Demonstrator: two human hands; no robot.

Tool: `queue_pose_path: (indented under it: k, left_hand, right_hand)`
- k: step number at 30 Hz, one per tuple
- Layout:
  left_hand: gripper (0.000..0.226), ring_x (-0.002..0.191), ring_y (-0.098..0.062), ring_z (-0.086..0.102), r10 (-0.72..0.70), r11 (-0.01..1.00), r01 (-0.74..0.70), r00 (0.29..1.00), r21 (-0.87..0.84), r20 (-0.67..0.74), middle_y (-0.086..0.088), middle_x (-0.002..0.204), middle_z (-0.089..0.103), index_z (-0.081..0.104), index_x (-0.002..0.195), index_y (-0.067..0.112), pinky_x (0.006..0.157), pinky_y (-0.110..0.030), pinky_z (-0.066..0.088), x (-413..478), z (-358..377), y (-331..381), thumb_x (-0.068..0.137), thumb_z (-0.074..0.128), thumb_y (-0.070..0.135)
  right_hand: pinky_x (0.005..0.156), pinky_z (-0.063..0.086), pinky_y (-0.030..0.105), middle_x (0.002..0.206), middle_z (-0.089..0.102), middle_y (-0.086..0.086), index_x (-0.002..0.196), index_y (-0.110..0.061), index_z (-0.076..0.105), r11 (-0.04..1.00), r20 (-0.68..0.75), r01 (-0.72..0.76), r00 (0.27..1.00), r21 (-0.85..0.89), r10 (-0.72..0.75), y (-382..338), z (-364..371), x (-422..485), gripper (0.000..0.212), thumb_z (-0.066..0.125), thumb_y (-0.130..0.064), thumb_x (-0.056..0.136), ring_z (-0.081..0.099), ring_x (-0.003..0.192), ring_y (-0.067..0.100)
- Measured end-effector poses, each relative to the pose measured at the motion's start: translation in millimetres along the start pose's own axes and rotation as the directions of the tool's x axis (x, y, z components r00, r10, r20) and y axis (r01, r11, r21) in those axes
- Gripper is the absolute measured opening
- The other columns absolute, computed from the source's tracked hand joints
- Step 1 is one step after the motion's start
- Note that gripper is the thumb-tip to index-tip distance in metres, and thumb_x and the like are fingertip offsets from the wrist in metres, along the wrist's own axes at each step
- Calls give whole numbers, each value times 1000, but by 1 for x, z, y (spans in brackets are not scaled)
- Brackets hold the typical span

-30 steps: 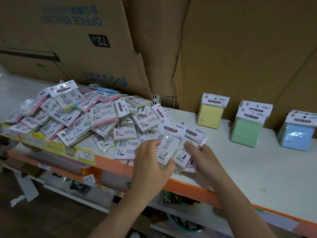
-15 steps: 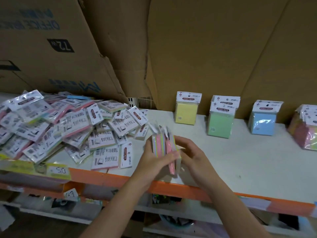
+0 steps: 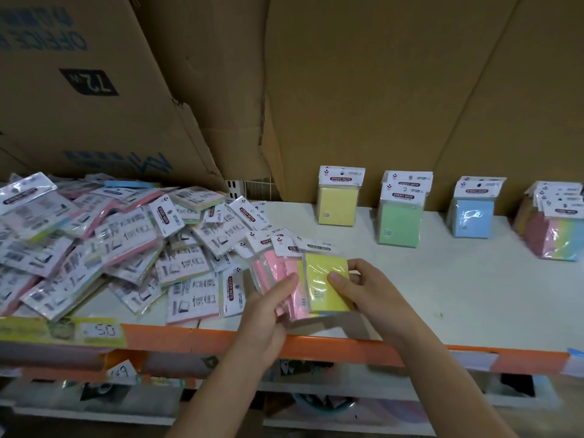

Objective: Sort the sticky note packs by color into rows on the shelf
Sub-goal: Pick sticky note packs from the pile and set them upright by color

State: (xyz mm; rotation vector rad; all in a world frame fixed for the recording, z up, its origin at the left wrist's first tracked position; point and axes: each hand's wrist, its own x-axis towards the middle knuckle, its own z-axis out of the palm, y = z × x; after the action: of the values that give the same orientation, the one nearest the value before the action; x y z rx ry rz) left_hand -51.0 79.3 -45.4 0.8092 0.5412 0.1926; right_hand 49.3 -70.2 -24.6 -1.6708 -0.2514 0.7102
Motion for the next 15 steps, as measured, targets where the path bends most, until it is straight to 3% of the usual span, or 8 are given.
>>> queue_pose_path:
  k: [4,8,11,15]
  left_hand:
    - [57,98,-30,72,-105,990,96,992,107,75,-16,108,74,64,118,8,72,-42,61,5,-3,6,64,78,23]
    - [47,92,-31,74,-84,984,72,995,165,62,-18,103,75,65,111,9,68,-44,61,15,0,8,66,78,13]
    - [44,97,-38,71,-90,992,84,994,98,57,-22,106,73,62,110,6,76,-63,56,20,-4,11,68,77,5]
    - [52,96,-39,71,-105,994,101,991,47,80,-21,109,73,60,115,6,68,-57,58,21,-8,14,66,76,4]
  right_hand:
    - [64,56,20,90,78,2,109,-10,60,998,-105,65,993,22,-62,-2,-2,5,24,69,-24,91,75,83,16]
    - [71,55,31,83,71,-3,98,-16,67,983,-252,82,960,-161,-122,-3,-16,26,15,74,-25,87,70,81,17]
    - [72,49,34,81,64,-1,97,-13,67,971,-402,109,896,-211,-188,-12,-37,56,16,74,-23,87,61,77,16]
    - [67,36,25,81,57,-1,93,-11,61,909,-437,120,847,-398,-303,-26,-40,100,14,72,-18,88,52,76,16]
